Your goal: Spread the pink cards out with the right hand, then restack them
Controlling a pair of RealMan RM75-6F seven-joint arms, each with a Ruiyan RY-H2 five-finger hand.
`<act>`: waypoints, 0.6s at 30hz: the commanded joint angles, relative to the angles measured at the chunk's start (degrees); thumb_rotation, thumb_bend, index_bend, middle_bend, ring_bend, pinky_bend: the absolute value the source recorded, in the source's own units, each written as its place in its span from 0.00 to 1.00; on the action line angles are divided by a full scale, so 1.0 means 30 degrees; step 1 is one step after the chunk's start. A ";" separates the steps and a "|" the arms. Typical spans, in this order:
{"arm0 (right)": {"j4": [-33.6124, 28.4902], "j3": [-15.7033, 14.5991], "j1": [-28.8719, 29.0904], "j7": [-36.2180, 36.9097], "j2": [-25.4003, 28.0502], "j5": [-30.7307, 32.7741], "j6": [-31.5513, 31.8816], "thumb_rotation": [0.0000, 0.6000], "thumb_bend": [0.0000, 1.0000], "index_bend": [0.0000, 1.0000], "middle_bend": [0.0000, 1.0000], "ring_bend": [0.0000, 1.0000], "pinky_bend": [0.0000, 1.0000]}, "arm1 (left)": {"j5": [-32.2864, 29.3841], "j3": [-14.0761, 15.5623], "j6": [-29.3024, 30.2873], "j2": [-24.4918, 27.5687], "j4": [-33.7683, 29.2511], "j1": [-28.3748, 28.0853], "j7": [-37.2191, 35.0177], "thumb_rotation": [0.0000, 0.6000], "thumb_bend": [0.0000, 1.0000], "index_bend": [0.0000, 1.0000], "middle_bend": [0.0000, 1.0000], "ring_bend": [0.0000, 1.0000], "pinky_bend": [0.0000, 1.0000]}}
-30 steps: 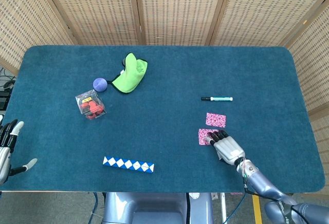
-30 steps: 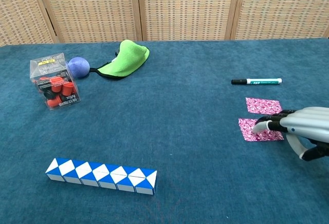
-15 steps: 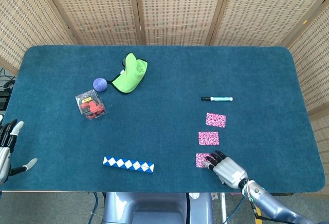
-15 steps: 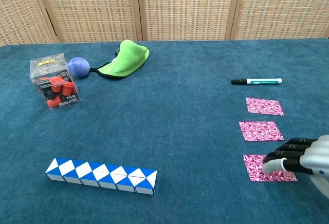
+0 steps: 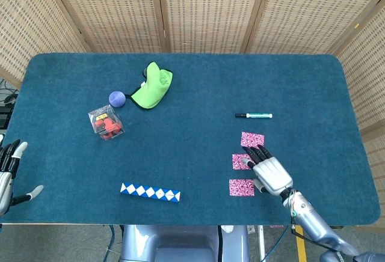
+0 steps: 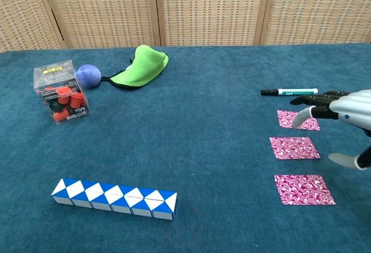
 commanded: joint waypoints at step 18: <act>0.1532 0.1920 0.1210 -0.3042 -0.2994 0.6297 -0.1411 1.00 0.31 0.23 0.00 0.00 0.00 | -0.0086 0.0005 -0.0134 0.0082 -0.0098 -0.0029 0.0005 1.00 0.00 0.00 0.00 0.00 0.00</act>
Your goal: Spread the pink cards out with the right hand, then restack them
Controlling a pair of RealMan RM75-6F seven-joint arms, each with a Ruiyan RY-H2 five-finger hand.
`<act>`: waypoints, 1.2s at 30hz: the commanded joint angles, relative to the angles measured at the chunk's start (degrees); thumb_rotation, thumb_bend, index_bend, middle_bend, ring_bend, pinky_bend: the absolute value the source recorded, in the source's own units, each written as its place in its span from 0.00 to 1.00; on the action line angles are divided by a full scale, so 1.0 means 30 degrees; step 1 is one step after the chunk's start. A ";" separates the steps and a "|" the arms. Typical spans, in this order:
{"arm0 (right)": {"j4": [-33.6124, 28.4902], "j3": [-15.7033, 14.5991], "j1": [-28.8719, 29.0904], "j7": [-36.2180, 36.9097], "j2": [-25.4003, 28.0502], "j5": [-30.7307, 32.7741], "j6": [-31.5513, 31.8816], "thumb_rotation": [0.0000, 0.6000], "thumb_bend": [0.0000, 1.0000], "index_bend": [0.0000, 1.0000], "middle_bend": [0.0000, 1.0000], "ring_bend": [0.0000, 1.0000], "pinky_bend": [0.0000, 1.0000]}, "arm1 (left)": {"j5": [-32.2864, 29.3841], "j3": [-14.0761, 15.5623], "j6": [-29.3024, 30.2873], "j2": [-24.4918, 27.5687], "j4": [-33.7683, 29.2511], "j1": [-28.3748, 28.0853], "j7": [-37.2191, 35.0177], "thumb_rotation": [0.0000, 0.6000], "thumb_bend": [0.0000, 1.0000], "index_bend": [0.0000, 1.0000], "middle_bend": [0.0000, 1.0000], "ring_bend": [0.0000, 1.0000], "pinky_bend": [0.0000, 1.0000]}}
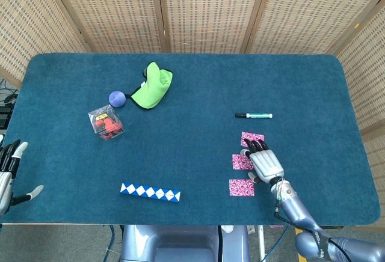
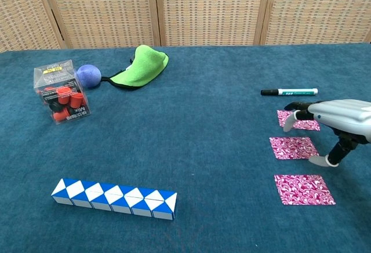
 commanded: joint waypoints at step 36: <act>0.1541 -0.0091 0.0846 -0.1100 -0.1596 0.1742 0.0247 1.00 0.34 0.24 0.00 0.00 0.00 | -0.0022 -0.0001 -0.0017 0.0006 -0.0009 -0.0001 0.0000 1.00 0.00 0.00 0.00 0.00 0.00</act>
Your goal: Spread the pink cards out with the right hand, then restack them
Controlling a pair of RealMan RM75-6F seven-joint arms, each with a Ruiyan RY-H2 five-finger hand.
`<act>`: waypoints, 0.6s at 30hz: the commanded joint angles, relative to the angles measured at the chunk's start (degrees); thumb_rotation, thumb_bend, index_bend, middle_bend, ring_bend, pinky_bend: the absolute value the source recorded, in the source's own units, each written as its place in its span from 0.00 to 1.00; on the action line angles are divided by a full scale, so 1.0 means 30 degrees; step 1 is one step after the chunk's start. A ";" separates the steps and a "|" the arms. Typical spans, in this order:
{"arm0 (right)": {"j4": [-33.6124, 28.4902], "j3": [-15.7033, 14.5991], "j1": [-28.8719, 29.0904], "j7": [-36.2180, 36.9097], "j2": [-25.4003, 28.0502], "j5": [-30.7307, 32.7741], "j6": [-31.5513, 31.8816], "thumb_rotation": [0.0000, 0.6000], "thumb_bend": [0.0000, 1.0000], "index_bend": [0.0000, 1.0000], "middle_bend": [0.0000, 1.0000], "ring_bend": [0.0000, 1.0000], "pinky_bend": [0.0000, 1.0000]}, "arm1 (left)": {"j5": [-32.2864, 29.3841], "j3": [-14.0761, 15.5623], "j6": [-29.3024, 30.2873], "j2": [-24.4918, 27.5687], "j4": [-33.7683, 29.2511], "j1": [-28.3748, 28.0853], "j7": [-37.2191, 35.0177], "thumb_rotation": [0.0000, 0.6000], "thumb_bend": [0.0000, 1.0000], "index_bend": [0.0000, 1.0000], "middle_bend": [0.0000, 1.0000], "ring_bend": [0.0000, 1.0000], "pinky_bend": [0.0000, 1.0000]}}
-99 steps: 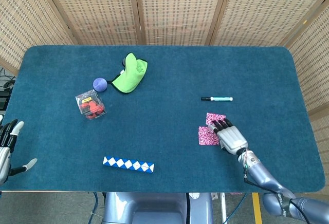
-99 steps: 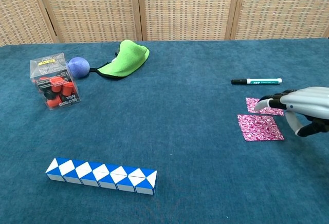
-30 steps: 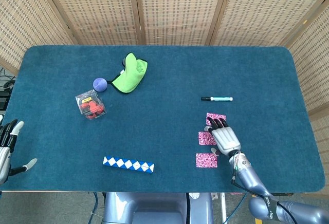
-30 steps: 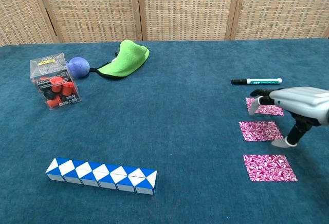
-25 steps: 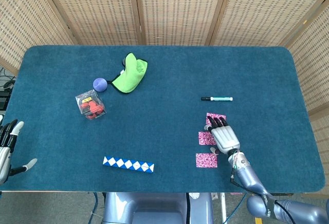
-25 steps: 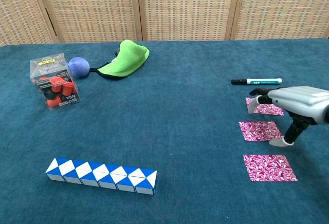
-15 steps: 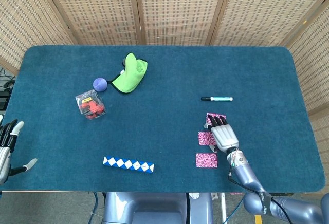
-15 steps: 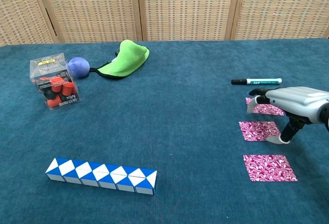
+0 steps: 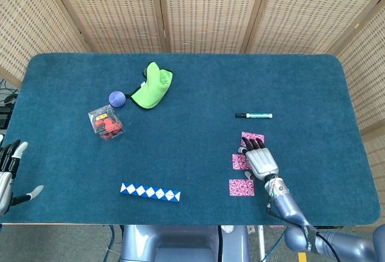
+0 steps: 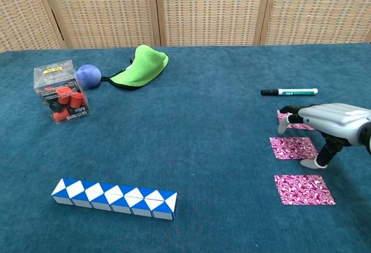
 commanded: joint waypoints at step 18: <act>0.0272 -0.0029 0.0206 0.0314 -0.0098 0.0609 -0.0487 1.00 0.34 0.46 0.00 0.00 0.00 | -0.0023 -0.0023 0.0021 -0.0021 0.0000 0.0005 0.0022 1.00 0.00 0.00 0.00 0.00 0.00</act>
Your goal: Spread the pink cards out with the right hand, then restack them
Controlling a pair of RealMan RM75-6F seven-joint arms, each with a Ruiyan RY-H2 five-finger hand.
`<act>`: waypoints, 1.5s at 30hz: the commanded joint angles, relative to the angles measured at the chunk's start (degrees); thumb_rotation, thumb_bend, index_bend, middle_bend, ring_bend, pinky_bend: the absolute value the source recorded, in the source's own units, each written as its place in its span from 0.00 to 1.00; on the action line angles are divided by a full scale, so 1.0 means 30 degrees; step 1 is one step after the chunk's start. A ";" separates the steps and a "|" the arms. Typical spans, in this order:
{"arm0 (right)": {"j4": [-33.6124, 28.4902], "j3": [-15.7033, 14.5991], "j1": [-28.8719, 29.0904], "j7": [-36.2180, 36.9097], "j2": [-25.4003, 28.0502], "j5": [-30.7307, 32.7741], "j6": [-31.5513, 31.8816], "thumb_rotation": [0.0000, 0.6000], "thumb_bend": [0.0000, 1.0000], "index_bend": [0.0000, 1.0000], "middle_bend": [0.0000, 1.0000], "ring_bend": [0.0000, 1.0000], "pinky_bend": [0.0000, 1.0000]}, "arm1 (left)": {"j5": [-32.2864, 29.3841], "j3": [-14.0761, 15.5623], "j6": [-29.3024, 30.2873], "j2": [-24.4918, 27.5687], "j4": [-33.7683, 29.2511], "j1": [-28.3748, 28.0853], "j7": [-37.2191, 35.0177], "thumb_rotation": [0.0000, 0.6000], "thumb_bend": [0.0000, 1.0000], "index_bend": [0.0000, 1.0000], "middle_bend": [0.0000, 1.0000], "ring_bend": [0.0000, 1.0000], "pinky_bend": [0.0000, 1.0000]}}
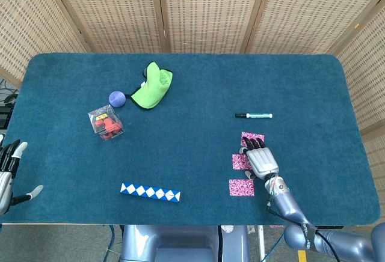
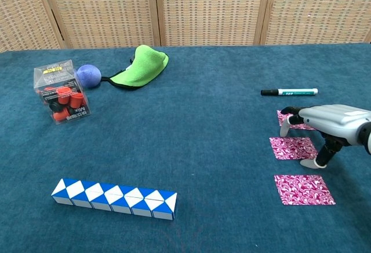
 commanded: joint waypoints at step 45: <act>0.0388 0.0057 -0.0012 0.0794 -0.0184 -0.0694 0.0485 1.00 0.36 0.57 0.00 0.00 0.00 | -0.0026 -0.0023 0.0014 -0.0023 -0.0001 0.0005 0.0028 1.00 0.00 0.00 0.00 0.00 0.00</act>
